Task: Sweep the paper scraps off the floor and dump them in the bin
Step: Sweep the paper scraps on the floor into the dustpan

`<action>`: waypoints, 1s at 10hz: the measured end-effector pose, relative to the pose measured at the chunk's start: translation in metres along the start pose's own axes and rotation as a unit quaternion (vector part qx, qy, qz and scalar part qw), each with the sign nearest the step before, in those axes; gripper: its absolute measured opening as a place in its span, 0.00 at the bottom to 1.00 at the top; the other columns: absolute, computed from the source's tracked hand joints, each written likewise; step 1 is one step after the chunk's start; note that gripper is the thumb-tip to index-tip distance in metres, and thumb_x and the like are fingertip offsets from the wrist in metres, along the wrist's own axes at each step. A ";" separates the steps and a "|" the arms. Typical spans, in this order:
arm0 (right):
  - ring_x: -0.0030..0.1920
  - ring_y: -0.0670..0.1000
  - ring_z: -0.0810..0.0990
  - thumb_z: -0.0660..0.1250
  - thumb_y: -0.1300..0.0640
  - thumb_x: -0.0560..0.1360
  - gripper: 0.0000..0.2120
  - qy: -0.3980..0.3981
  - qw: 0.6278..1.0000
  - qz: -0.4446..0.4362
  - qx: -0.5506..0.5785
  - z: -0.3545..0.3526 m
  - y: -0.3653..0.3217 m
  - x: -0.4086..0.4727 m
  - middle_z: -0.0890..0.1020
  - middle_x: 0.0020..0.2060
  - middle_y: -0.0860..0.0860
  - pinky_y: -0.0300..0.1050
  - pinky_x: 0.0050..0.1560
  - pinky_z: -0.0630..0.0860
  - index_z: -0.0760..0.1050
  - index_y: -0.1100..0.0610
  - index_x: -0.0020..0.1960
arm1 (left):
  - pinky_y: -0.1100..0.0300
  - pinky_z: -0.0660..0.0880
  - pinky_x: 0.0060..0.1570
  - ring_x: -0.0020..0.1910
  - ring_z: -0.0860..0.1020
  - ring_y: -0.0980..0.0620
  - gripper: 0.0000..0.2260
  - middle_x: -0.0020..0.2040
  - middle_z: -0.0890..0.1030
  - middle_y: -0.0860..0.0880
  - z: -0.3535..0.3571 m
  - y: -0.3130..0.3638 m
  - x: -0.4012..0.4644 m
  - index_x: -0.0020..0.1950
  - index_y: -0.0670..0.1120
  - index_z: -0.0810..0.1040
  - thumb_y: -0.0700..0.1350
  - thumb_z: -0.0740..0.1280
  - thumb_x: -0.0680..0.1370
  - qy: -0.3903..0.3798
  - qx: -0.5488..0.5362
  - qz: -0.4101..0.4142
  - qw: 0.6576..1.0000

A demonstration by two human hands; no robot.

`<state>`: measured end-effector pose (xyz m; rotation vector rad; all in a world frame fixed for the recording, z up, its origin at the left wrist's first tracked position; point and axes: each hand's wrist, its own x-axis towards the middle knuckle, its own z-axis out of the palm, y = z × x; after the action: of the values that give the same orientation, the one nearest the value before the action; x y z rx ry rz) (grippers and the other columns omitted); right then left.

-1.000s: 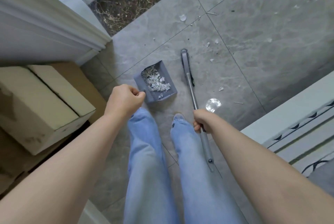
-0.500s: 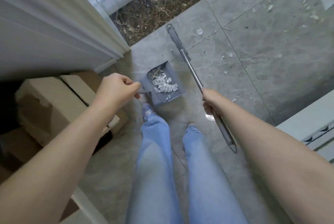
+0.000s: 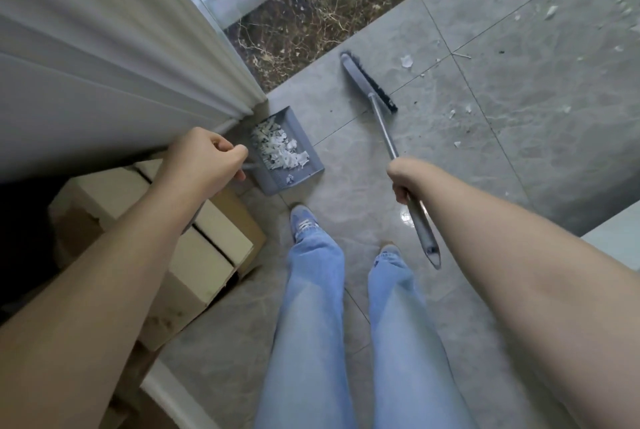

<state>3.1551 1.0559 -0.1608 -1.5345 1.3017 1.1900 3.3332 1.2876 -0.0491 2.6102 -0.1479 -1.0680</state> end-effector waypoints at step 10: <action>0.60 0.62 0.76 0.54 0.63 0.77 0.18 0.166 0.971 -0.083 -0.149 -0.085 -0.098 0.002 0.77 0.60 0.62 0.49 0.55 0.74 0.72 0.65 0.65 | 0.56 0.78 0.35 0.28 0.78 0.47 0.20 0.25 0.80 0.48 0.031 0.064 0.018 0.29 0.43 0.83 0.54 0.62 0.74 0.068 -0.119 -0.065 0.988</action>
<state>3.2660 0.9915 -0.1418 -2.0904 1.2092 1.0876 3.3257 1.2158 -0.0611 2.4899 0.1736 -0.8833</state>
